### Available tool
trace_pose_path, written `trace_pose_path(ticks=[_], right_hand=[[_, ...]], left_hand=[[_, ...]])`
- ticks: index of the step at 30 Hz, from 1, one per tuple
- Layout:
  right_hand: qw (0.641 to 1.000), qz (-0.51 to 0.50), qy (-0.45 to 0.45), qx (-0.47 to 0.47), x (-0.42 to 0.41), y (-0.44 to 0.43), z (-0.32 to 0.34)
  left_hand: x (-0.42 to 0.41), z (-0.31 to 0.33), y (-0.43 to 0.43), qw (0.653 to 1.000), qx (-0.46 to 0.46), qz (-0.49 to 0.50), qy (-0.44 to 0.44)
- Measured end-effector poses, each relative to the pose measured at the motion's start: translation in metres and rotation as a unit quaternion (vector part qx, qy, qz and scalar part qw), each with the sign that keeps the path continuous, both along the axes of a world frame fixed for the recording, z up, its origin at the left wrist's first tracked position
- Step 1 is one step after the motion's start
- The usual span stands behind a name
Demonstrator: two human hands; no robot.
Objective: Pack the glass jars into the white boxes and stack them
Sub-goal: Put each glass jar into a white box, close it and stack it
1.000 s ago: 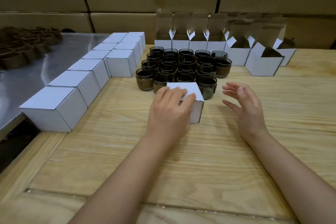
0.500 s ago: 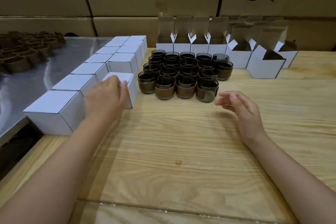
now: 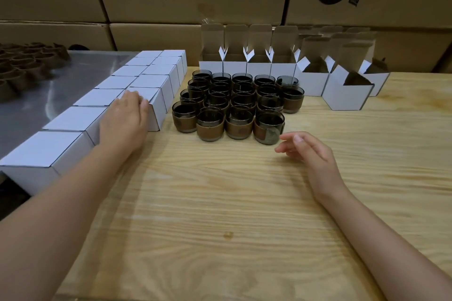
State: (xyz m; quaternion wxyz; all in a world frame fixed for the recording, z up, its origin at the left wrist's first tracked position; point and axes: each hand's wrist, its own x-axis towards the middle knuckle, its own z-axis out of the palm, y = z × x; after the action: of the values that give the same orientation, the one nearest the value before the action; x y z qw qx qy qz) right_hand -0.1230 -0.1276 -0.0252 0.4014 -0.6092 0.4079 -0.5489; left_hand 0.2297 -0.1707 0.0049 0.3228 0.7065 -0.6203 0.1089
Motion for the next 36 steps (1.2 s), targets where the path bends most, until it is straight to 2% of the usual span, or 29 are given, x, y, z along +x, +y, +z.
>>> trace_pose_path(ticks=[2,4,6,9,12,16,21,24,26,29,32,36], right_hand=[[1.0,0.004,0.005,0.008,0.001,0.0,-0.001],[1.0,0.005,0.01,0.015,0.001,-0.001,-0.001],[1.0,0.003,0.007,0.02,0.001,-0.002,-0.002],[1.0,-0.001,0.004,0.03,0.001,-0.004,-0.004],[0.999,-0.007,0.008,0.04,0.0,-0.006,-0.006],[0.998,-0.025,-0.006,0.049,-0.001,-0.004,-0.003],[0.997,-0.046,-0.017,0.062,-0.002,-0.004,-0.001],[0.996,-0.052,-0.016,0.065,-0.003,-0.005,-0.002],[0.995,-0.076,-0.015,0.061,-0.007,-0.01,-0.002],[0.979,-0.189,-0.037,0.068,-0.021,-0.033,0.002],[0.946,-0.308,0.048,0.084,-0.045,-0.07,0.013],[0.904,-0.356,0.22,0.086,-0.084,-0.118,0.033]], left_hand=[[0.0,0.004,-0.003,0.999,0.024,0.0,0.048],[0.0,0.01,-0.003,0.989,0.046,-0.003,0.143],[-0.002,0.014,0.0,0.976,0.03,-0.017,0.213],[-0.028,0.019,0.016,0.978,-0.085,-0.041,0.188],[-0.086,0.016,0.04,0.964,-0.164,-0.126,0.166],[-0.167,-0.01,0.061,0.958,-0.073,-0.251,0.121],[-0.187,-0.027,0.051,0.957,0.112,-0.239,0.123],[-0.18,-0.025,0.045,0.935,0.146,-0.244,0.21],[-0.181,-0.025,0.042,0.933,0.152,-0.246,0.216],[-0.182,-0.026,0.041,0.93,0.156,-0.245,0.225],[-0.181,-0.027,0.04,0.925,0.157,-0.247,0.243],[-0.181,-0.028,0.039,0.924,0.154,-0.254,0.239]])
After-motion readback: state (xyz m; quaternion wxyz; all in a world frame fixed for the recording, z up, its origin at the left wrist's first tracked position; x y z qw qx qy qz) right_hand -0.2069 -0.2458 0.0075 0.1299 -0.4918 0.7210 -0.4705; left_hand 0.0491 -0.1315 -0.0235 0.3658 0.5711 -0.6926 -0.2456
